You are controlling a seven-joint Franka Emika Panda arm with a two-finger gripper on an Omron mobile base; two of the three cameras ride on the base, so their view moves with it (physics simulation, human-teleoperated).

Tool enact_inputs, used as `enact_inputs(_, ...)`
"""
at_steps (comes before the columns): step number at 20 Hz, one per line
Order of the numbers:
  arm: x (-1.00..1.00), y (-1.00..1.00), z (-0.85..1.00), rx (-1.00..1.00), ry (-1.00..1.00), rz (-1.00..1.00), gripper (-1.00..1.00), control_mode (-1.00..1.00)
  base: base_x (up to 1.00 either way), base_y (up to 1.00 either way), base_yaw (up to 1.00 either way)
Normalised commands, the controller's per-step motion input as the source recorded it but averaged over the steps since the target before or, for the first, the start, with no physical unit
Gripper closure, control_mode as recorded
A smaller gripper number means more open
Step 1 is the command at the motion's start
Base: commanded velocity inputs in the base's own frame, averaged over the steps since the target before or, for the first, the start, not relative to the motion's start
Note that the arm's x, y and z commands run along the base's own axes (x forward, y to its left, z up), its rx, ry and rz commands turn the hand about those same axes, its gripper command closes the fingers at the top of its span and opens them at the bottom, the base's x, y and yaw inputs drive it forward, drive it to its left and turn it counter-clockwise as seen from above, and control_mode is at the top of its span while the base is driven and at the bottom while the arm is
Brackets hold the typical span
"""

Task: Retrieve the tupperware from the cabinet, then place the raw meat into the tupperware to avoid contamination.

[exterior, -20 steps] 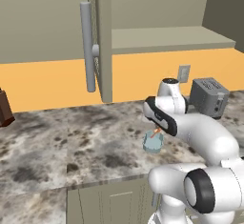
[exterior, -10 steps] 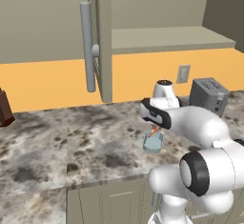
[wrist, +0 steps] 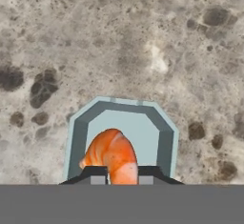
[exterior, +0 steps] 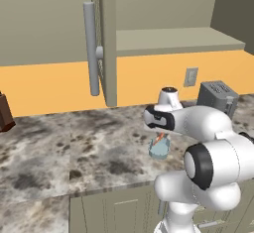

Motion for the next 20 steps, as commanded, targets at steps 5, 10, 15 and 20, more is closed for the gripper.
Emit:
enact_inputs(5, 0.0, 0.0, -0.22, 0.01, 0.01, -0.01, -1.0, -1.0, 0.0, 0.0, 0.0)
enact_inputs(10, 0.0, 0.0, -0.09, 0.01, 0.02, -0.01, -1.0, -1.0, 0.0, 0.0, 0.0)
enact_inputs(15, 0.01, 0.0, 0.03, 0.0, 0.02, 0.0, -1.0, -1.0, 0.0, 0.0, 0.0)
enact_inputs(20, 0.0, -0.01, 0.25, -0.01, 0.06, -0.01, -1.0, -1.0, 0.0, 0.0, 0.0)
